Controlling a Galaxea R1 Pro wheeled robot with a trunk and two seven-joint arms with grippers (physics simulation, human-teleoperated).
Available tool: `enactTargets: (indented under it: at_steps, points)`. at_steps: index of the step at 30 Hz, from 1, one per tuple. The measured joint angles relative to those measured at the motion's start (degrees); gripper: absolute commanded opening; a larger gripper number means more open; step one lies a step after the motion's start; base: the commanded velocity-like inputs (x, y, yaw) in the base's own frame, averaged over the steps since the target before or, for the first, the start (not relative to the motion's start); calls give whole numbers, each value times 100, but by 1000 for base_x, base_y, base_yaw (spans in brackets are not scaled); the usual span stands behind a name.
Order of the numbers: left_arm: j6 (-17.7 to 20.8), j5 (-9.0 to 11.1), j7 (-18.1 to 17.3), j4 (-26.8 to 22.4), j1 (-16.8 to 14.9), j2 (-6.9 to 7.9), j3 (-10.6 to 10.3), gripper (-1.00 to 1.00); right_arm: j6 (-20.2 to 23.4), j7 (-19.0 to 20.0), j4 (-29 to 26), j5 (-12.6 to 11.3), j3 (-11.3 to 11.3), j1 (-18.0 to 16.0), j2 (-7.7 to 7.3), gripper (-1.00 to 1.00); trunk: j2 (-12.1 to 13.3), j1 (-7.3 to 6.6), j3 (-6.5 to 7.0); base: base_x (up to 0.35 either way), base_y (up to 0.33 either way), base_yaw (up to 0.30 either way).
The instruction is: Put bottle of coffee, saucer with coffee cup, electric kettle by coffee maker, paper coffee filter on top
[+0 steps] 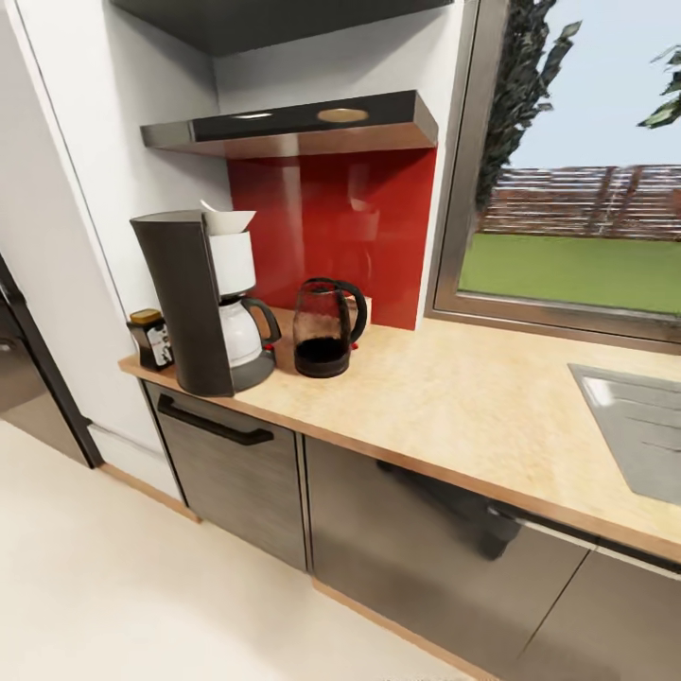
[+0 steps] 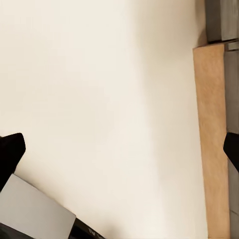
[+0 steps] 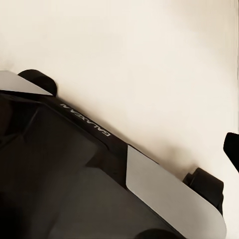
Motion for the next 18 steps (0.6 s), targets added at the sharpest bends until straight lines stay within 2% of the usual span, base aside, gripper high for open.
enactTargets:
  at_steps: [4, 10, 18]
  points:
    - [0, 0, 5, -1, 1, 0, -4, 100, 0, -12, 2, 1, 0, -1, 0, 100, 0, 1, 0, -46, -30, -148]
    - [0, 0, 6, -1, 1, 0, -20, 100, -2, -23, 6, 1, 0, -1, 1, 100, 0, 2, 0, -169, -139, -67]
    - [0, 0, 6, 0, 0, 0, -14, 100, 0, -25, 9, 0, 0, 0, 0, 100, 0, 0, 0, -53, -43, -218]
